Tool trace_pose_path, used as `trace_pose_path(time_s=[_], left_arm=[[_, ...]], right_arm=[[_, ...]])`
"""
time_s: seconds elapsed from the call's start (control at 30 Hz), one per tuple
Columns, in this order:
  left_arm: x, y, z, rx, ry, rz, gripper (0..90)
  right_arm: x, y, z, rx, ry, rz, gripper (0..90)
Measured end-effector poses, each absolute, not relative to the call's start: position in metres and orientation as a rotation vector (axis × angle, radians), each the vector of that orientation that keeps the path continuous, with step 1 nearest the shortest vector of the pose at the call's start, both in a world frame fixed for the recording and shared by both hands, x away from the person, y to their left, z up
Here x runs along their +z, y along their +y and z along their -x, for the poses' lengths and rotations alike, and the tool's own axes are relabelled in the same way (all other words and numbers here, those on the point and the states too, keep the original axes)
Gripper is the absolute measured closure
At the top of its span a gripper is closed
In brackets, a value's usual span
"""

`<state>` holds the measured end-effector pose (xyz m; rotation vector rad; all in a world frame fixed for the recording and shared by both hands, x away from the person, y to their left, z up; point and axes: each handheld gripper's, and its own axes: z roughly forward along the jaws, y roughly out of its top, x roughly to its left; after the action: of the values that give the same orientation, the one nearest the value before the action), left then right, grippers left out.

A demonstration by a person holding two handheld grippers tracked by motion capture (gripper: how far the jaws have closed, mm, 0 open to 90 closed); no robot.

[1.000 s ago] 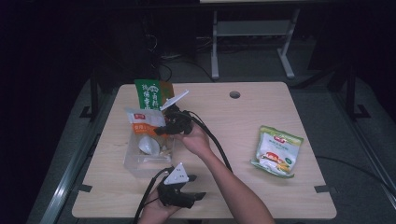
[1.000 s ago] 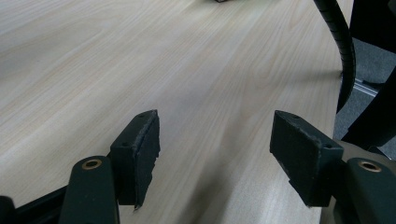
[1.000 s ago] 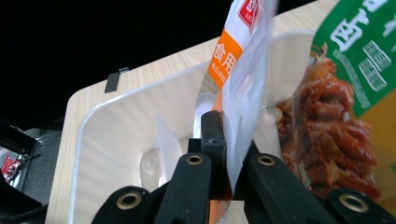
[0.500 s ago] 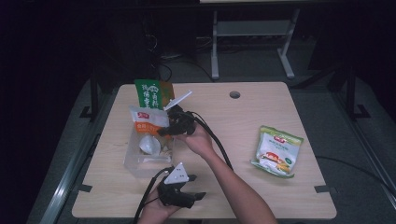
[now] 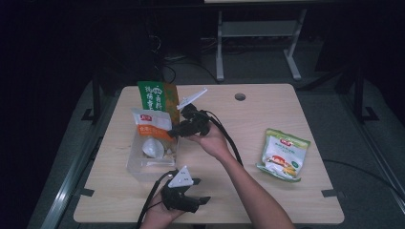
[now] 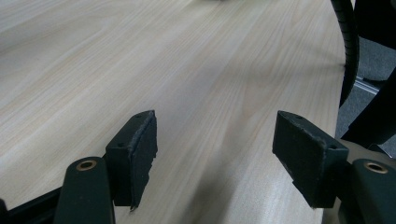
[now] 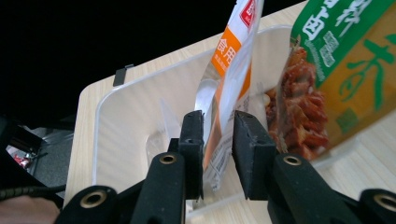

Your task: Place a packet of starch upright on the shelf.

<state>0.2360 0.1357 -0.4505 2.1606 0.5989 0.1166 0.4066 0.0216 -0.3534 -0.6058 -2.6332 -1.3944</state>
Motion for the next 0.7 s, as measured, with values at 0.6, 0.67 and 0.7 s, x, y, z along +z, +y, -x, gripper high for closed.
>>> trace_pose_path(time_s=[0.6,0.67,0.7], left_arm=[[-0.45,0.136,-0.236,0.109,0.596,-2.165,30.2],[-0.451,0.136,-0.236,0.108,0.596,-2.166,30.2],[-0.451,0.135,-0.236,0.108,0.595,-2.163,30.2]], right_arm=[[-0.347,-0.019,-0.396,-1.392,-2.647,0.641,68.9],[-0.348,-0.026,-0.397,-1.392,-2.656,0.648,68.4],[-0.347,-0.028,-0.396,-1.387,-2.65,0.665,68.3]])
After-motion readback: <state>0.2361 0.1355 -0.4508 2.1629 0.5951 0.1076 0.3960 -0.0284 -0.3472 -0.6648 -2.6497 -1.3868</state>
